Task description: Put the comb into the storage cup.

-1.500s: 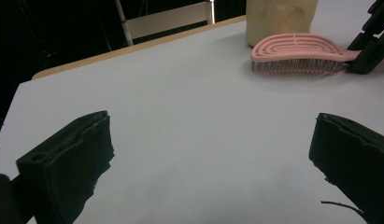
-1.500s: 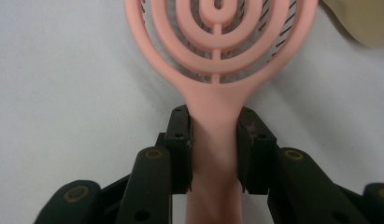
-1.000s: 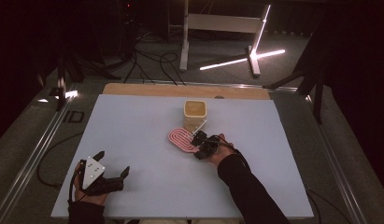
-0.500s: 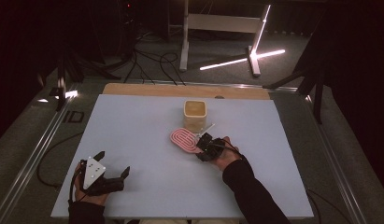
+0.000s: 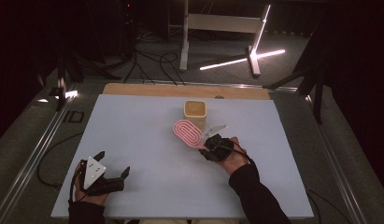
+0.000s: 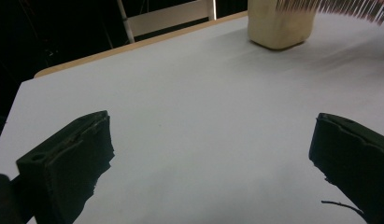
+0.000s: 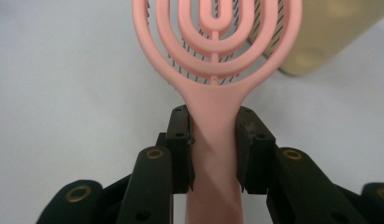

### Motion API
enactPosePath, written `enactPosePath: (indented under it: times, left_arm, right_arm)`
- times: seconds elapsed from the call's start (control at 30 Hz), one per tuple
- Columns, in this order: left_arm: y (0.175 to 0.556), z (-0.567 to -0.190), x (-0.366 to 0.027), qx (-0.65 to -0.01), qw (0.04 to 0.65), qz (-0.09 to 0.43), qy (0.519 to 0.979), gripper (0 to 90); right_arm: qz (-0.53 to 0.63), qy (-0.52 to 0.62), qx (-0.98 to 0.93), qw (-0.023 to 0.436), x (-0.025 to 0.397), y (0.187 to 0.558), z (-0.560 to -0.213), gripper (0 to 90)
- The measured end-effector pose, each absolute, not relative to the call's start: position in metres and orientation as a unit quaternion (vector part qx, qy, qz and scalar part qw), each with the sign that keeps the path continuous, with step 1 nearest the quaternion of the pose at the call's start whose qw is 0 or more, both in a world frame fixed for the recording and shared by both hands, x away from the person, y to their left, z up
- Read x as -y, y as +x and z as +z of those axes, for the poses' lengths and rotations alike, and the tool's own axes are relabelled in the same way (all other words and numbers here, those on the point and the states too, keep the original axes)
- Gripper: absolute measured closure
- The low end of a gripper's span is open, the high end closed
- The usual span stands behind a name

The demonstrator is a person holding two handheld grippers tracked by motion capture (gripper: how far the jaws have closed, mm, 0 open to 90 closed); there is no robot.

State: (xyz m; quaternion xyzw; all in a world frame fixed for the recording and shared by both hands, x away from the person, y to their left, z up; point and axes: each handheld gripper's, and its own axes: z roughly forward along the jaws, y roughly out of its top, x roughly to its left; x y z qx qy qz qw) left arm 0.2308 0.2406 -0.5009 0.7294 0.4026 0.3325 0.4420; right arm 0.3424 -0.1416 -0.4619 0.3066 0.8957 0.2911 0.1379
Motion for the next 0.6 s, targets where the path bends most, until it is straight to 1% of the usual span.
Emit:
enactPosePath:
  times: [0.4, 0.47, 0.6]
  left_arm:
    - [0.231, -0.501, -0.240, -0.403, 0.440, 0.332, 0.731, 0.1]
    - [0.231, -0.502, -0.240, -0.403, 0.440, 0.332, 0.731, 0.1]
    - [0.231, -0.502, -0.240, -0.403, 0.439, 0.332, 0.732, 0.1]
  right_arm:
    - [0.327, 0.321, -0.873, 0.170, 0.157, 0.330, -0.447, 70.1]
    - [0.337, 0.318, -0.866, 0.190, 0.161, 0.326, -0.445, 70.1]
    - [0.357, 0.326, -0.853, 0.198, 0.168, 0.320, -0.443, 70.1]
